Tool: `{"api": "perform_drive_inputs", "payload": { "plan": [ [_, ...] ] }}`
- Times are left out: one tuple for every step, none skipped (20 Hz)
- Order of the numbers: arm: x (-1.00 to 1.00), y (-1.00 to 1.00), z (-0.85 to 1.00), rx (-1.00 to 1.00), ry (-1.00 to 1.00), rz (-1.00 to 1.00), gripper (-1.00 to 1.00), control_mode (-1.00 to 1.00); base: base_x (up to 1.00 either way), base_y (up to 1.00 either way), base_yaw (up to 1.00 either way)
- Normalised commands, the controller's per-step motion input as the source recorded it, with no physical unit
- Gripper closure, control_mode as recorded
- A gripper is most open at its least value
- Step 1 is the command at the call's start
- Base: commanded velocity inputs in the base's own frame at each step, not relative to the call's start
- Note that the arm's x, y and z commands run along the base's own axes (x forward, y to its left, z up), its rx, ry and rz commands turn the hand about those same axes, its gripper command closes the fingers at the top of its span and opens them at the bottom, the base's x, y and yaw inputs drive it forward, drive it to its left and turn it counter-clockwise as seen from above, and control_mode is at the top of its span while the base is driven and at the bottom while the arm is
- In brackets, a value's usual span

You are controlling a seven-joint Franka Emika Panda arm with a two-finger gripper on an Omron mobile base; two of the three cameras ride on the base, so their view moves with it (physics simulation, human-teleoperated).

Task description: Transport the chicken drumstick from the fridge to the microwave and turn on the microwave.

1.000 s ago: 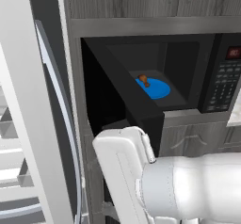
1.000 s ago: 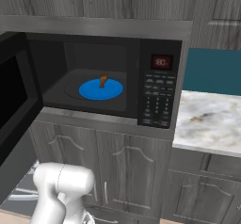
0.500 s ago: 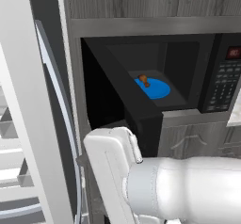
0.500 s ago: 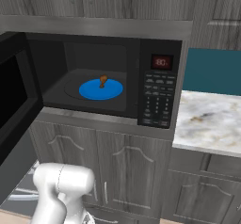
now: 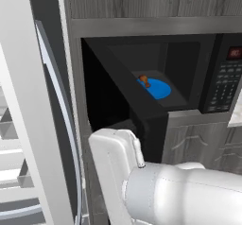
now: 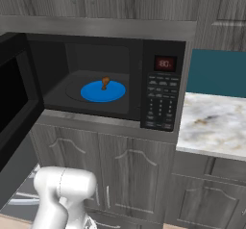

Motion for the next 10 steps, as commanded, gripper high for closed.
{"api": "perform_drive_inputs", "payload": {
  "plan": [
    [0.28, -0.23, 0.00, 0.00, 0.04, -0.15, -1.00, -1.00, 0.00, 0.00, 0.00],
    [0.29, -0.25, -0.01, 0.00, 0.06, -0.17, -1.00, -1.00, 0.00, 0.00, 0.00],
    [0.31, -0.27, -0.02, 0.00, 0.07, -0.18, -1.00, -1.00, 0.00, 0.00, 0.00],
    [0.32, -0.27, -0.03, 0.00, 0.07, -0.19, -1.00, -1.00, 0.00, 0.00, 0.00],
    [0.33, -0.28, -0.03, 0.00, 0.09, -0.19, -1.00, -1.00, 0.00, 0.00, 0.00],
    [0.33, -0.29, -0.03, 0.00, 0.08, -0.19, -1.00, -1.00, 0.00, 0.00, 0.00],
    [0.35, -0.29, -0.02, 0.00, 0.09, -0.19, -1.00, -1.00, 0.00, 0.00, 0.00],
    [0.34, -0.30, -0.01, 0.00, 0.08, -0.19, -1.00, -1.00, 0.00, 0.00, 0.00],
    [0.35, -0.31, 0.00, 0.00, 0.08, -0.18, -1.00, -1.00, 0.00, 0.00, 0.00],
    [0.36, -0.32, 0.00, 0.00, 0.08, -0.18, -1.00, -1.00, 0.00, 0.00, 0.00]
  ]
}}
